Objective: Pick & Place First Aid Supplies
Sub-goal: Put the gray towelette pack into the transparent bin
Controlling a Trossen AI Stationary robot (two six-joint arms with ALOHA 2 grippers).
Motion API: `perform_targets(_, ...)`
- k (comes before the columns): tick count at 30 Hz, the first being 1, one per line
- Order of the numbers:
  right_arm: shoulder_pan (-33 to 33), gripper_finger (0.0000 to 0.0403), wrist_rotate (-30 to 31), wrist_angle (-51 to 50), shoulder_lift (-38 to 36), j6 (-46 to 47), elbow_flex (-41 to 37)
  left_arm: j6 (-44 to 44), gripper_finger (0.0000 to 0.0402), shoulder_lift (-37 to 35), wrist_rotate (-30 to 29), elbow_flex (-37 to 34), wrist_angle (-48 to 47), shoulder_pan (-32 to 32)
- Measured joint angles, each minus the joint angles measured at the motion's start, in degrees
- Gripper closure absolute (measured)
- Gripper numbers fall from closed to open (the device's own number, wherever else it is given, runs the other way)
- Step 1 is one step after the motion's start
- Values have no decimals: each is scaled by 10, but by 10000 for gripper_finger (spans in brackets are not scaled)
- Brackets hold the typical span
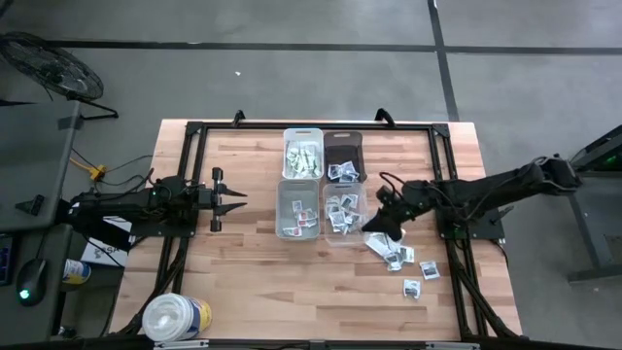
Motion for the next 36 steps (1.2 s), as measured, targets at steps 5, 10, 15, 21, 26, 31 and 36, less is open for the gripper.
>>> perform_targets(5, -21, 403, 28, 12, 2, 72, -25, 0, 305, 0, 0, 0, 0, 0)
perform_targets(10, -31, 403, 43, 15, 8, 85, -28, 0, 305, 0, 0, 0, 0, 0)
perform_targets(15, -44, 403, 37, 17, 19, 85, -28, 0, 305, 0, 0, 0, 0, 0)
perform_targets(21, -58, 403, 21, 18, 42, 90, -28, 0, 305, 0, 0, 0, 0, 0)
perform_targets(26, -66, 396, 18, 20, 64, 101, -28, 0, 305, 0, 0, 0, 0, 0)
perform_targets(31, -67, 356, 12, 20, 79, 104, -28, 0, 305, 0, 0, 0, 0, 0)
perform_targets(36, -67, 299, 16, 23, 79, 106, -28, 0, 305, 0, 0, 0, 0, 0)
